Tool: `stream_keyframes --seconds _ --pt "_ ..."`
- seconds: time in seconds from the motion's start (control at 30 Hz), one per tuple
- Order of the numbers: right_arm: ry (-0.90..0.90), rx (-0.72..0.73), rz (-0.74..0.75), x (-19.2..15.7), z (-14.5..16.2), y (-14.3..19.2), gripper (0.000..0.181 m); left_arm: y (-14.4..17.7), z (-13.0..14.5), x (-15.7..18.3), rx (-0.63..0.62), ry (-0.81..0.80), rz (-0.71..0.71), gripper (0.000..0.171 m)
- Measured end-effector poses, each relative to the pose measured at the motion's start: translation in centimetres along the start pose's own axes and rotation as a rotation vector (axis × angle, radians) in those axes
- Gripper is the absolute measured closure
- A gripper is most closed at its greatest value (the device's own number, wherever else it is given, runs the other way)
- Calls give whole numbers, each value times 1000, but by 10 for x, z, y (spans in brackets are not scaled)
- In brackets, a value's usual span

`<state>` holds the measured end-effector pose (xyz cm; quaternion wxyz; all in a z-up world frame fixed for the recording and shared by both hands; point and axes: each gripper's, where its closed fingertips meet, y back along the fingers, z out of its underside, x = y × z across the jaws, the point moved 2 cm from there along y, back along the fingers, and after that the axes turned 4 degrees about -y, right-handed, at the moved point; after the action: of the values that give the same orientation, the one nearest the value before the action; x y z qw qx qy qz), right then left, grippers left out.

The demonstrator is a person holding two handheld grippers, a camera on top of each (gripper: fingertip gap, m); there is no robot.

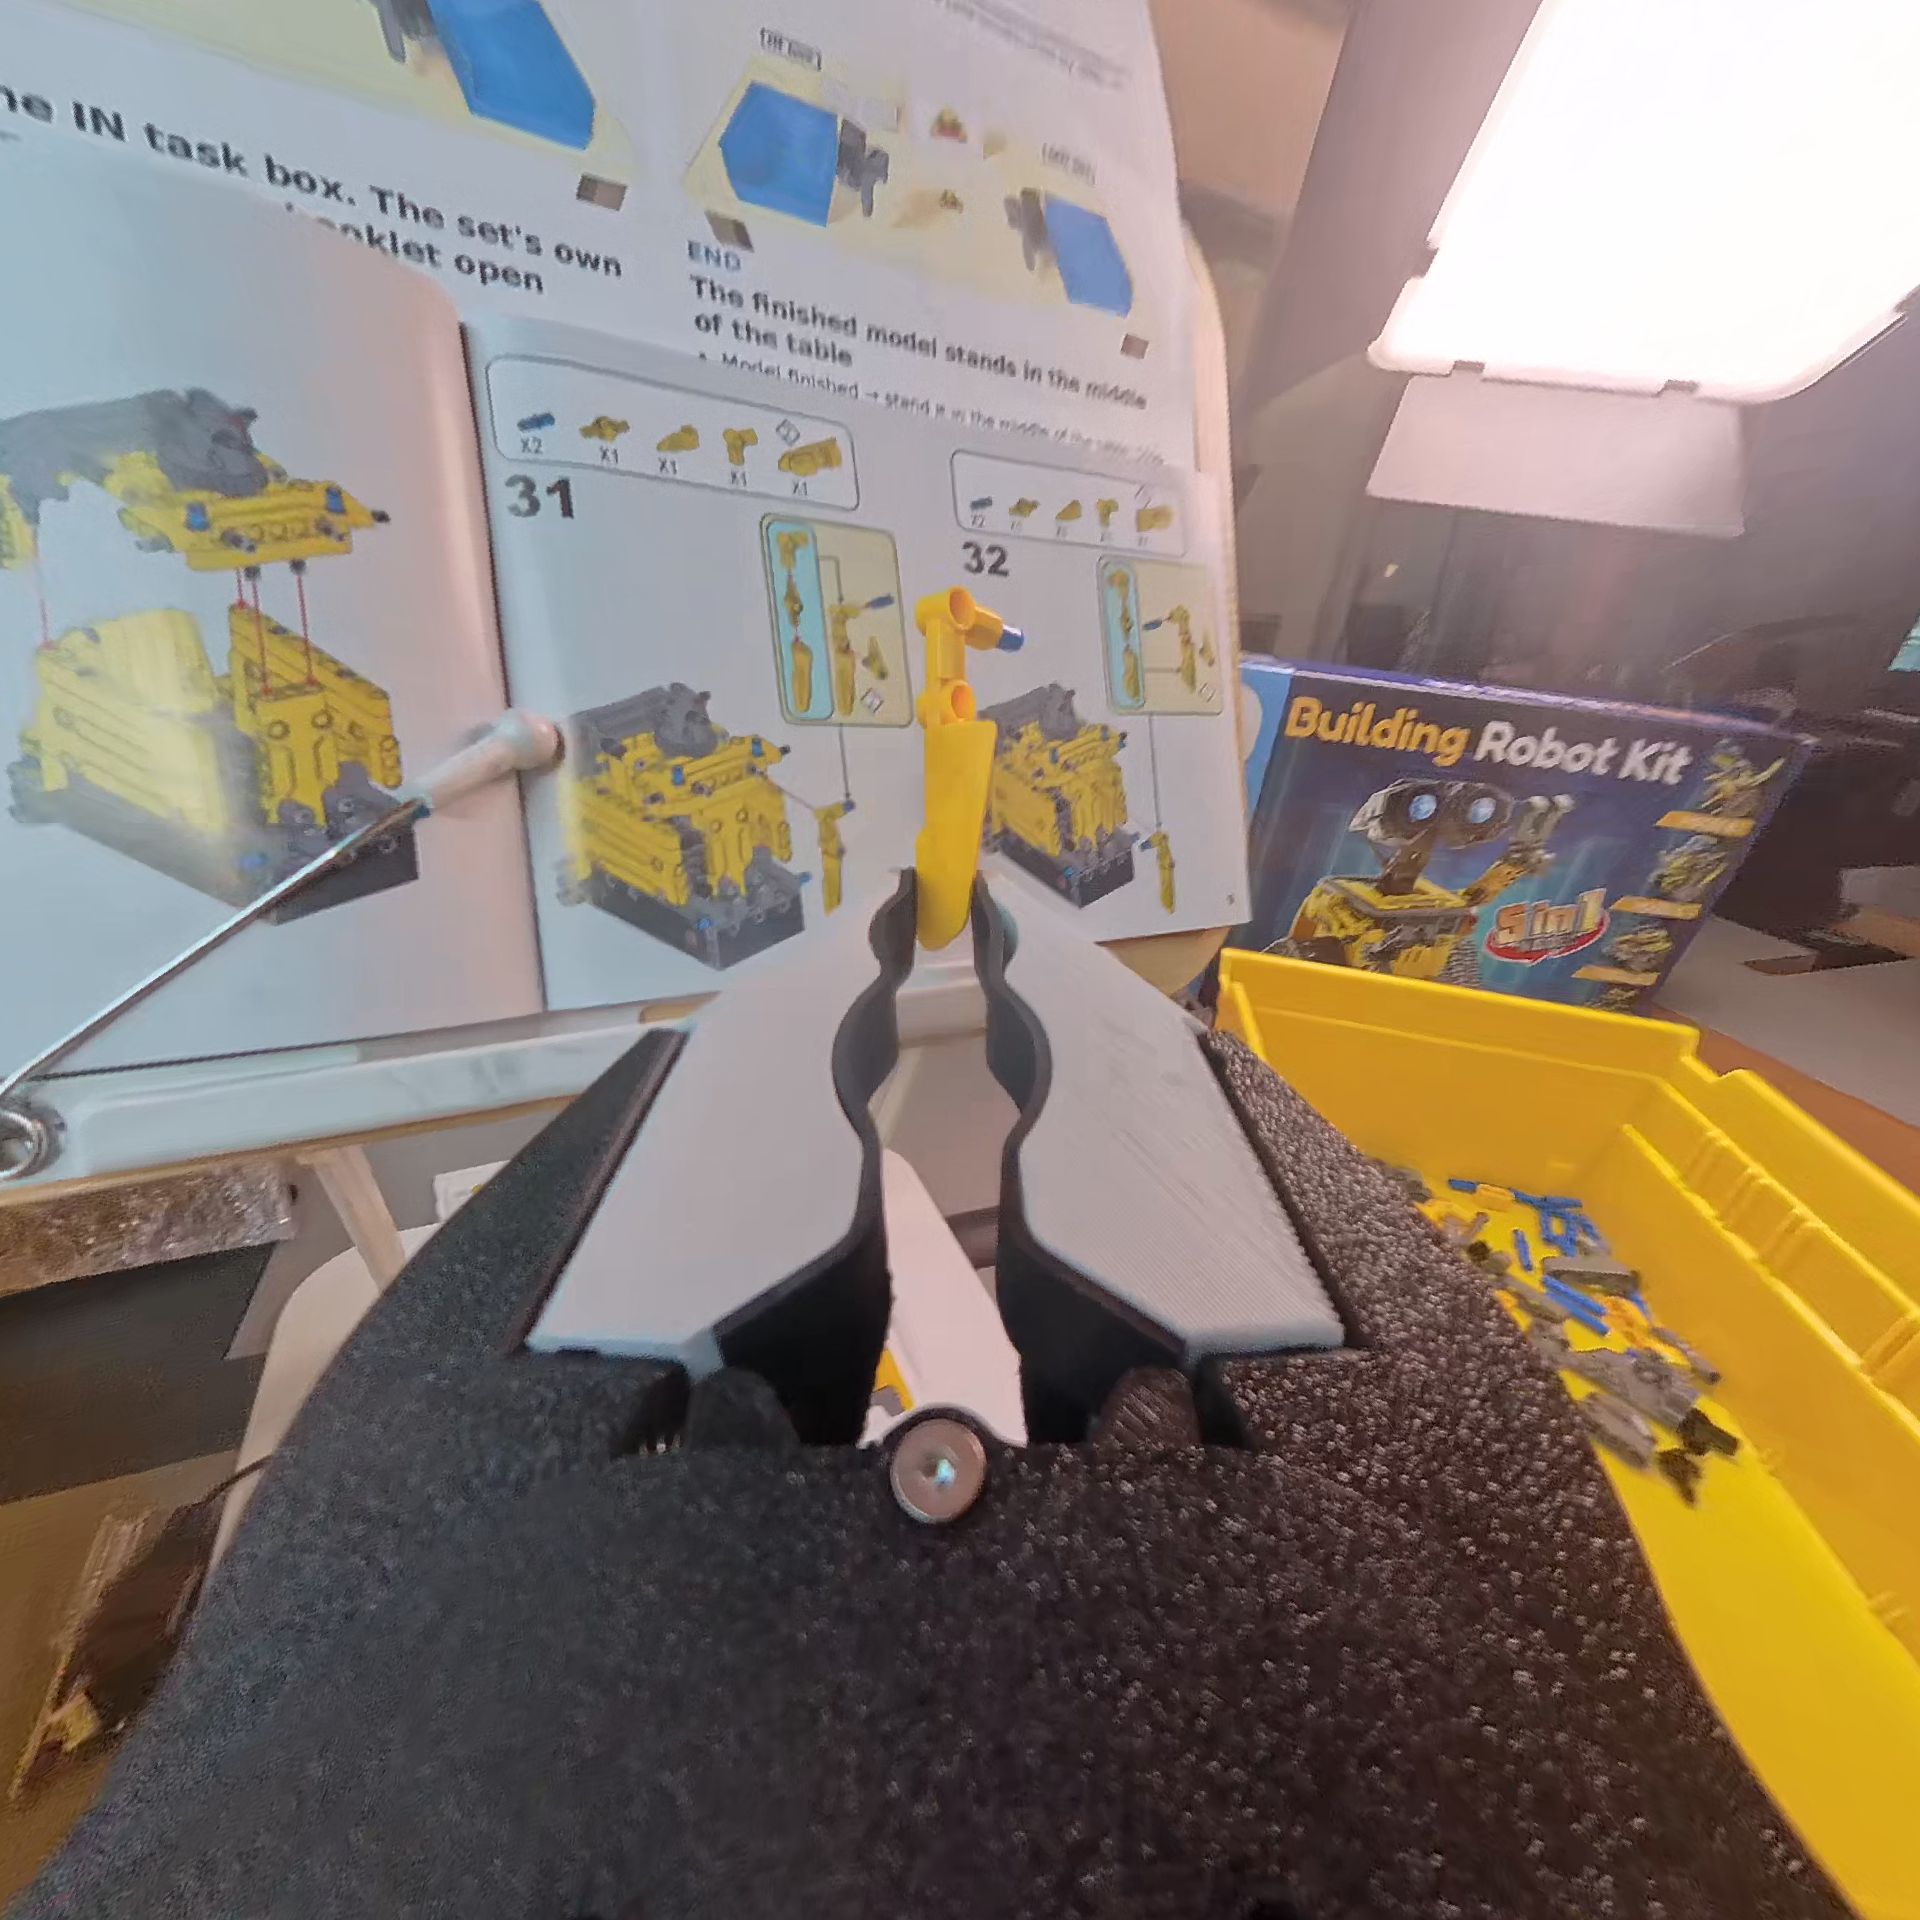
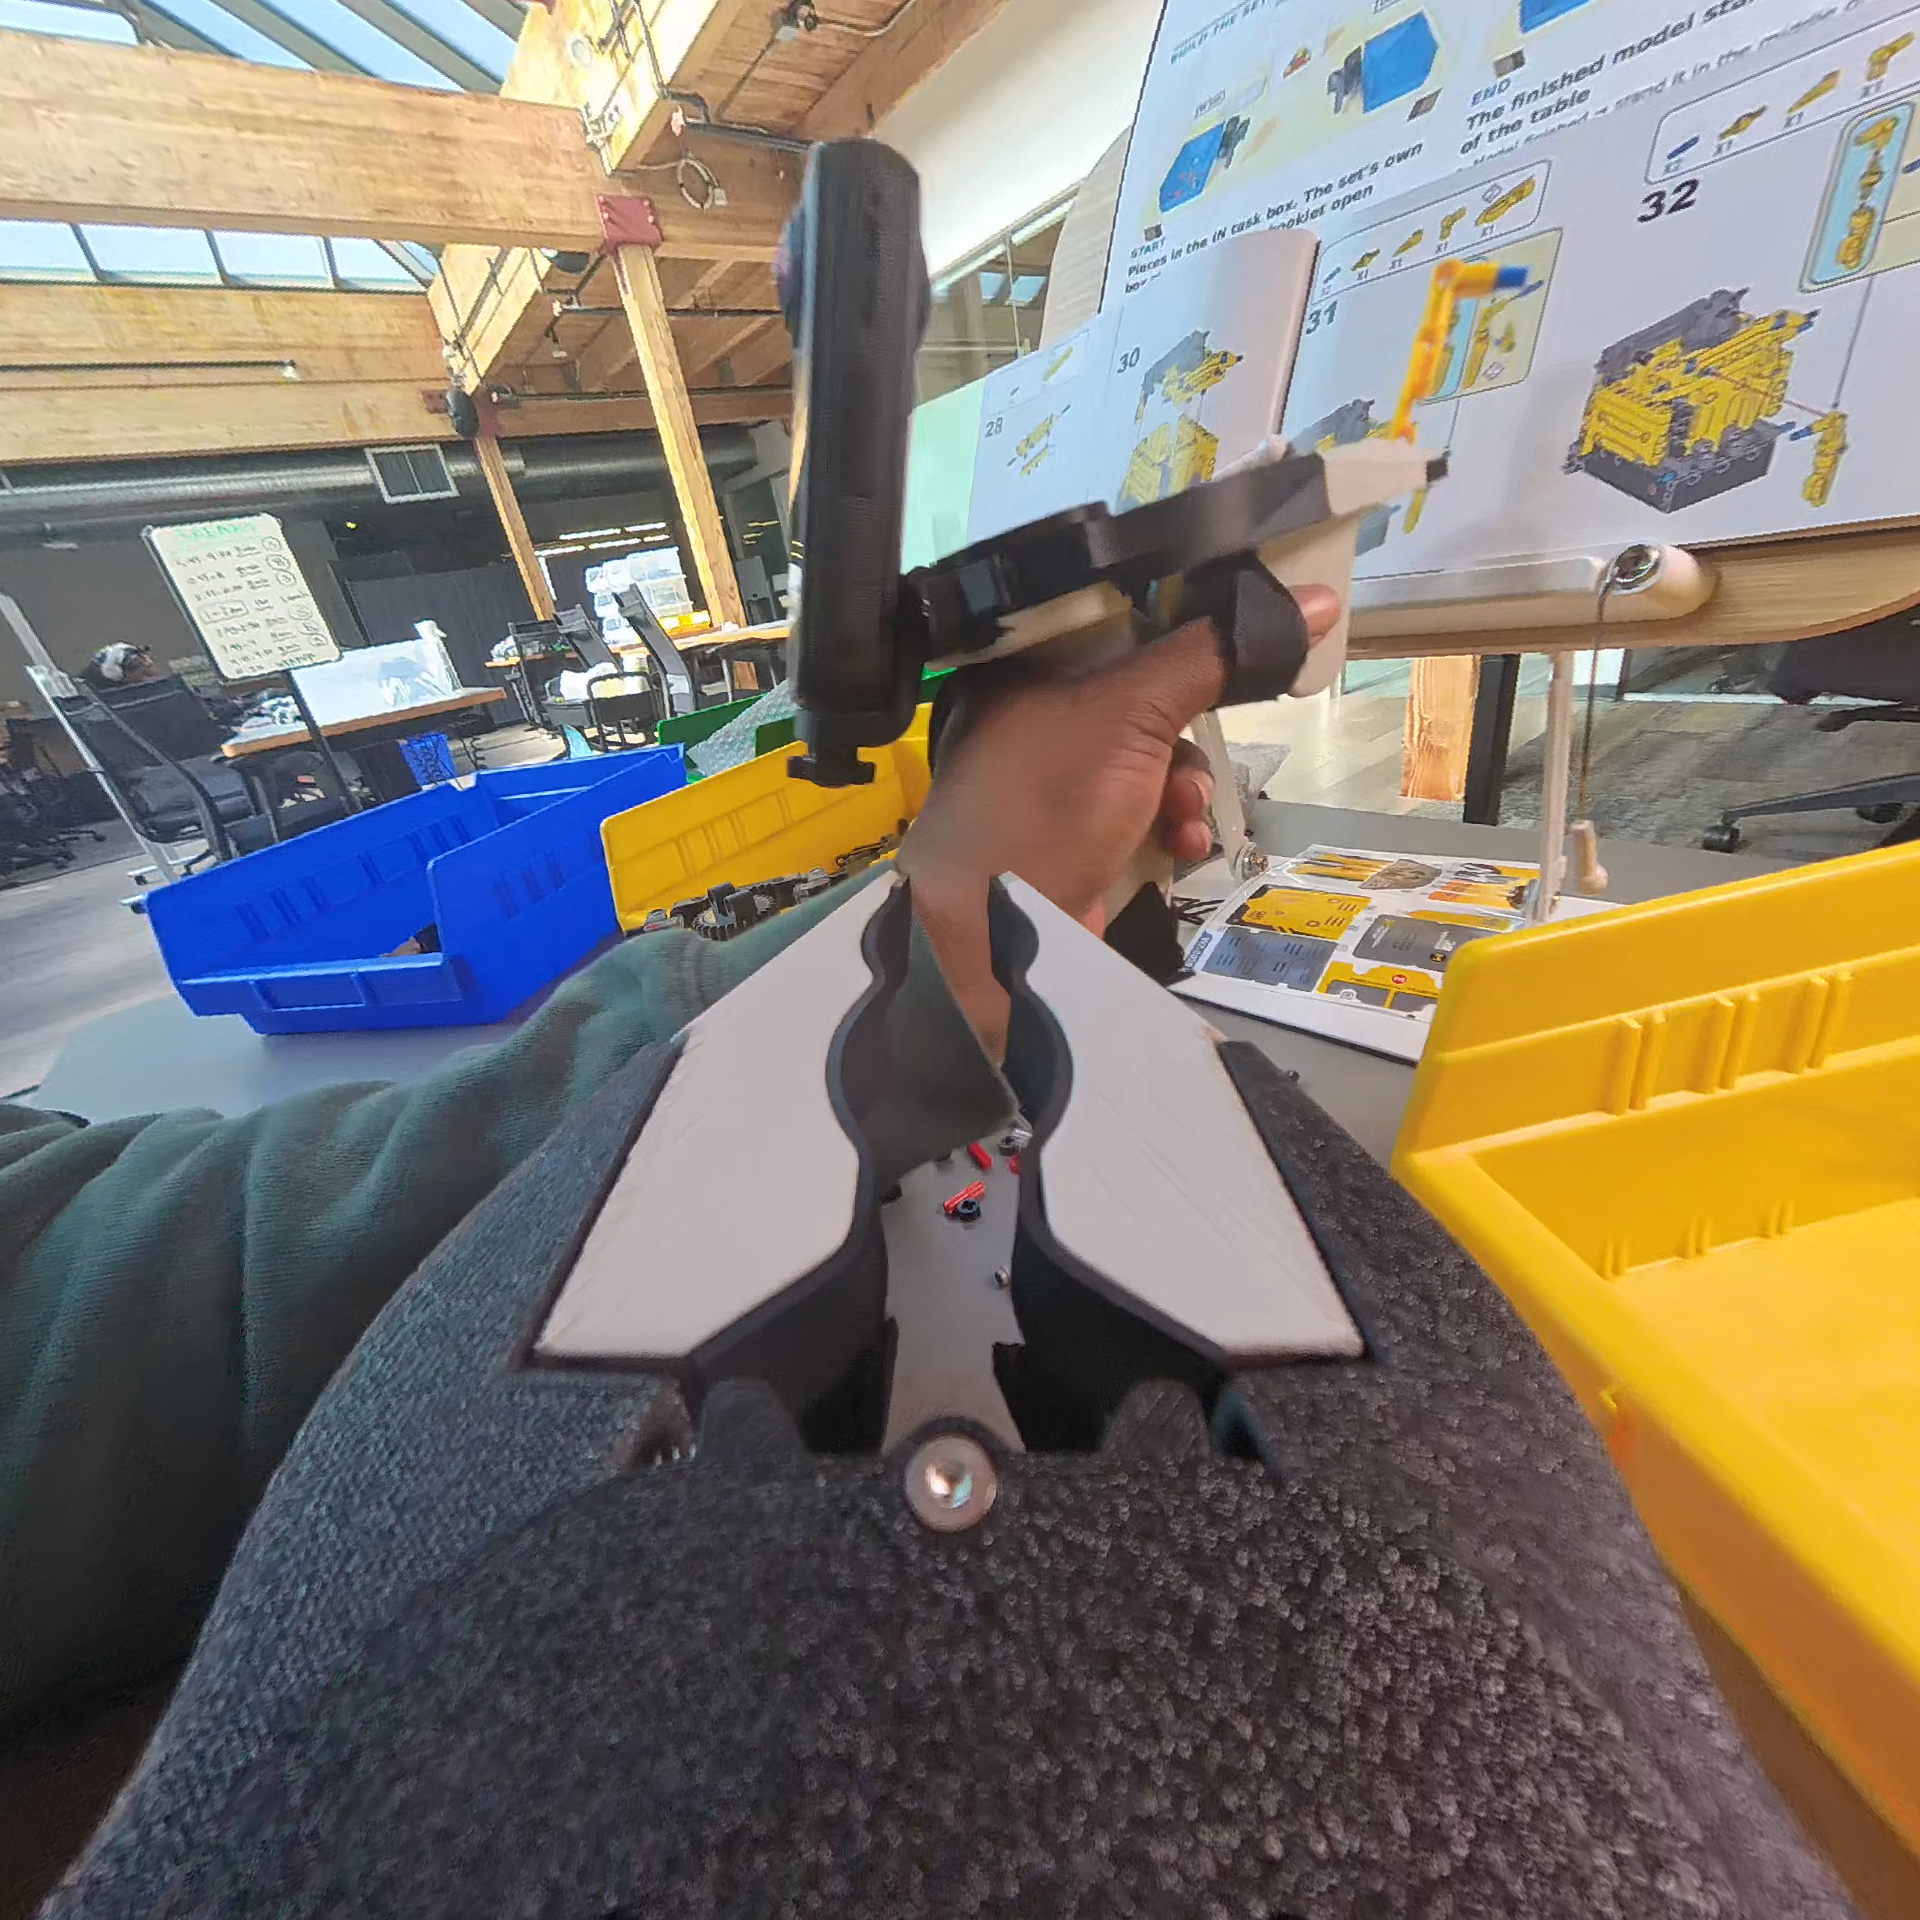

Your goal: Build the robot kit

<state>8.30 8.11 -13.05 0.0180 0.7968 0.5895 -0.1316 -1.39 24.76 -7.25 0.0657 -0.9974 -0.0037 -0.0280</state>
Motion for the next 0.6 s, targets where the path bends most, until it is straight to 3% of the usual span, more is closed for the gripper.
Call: stream_keyframes --seconds 0.2,0.3,0.37,0.47,0.6 --pt "-14 65 73 14 -14 9 154 51 -102 45 173 169 298 163" --pt "-29 47 61 13 -11 9 152 92 -159 43 258 58 351 163" --pt "-29 25 35 7 -9 7 147 119 -181 33 263 -22 388 163" --pt "-6 6 7 -2 -9 7 143 155 -176 8 213 -135 383 163" --pt "36 -60 -26 -11 1 2 141 188 -129 -20 86 -199 361 163"
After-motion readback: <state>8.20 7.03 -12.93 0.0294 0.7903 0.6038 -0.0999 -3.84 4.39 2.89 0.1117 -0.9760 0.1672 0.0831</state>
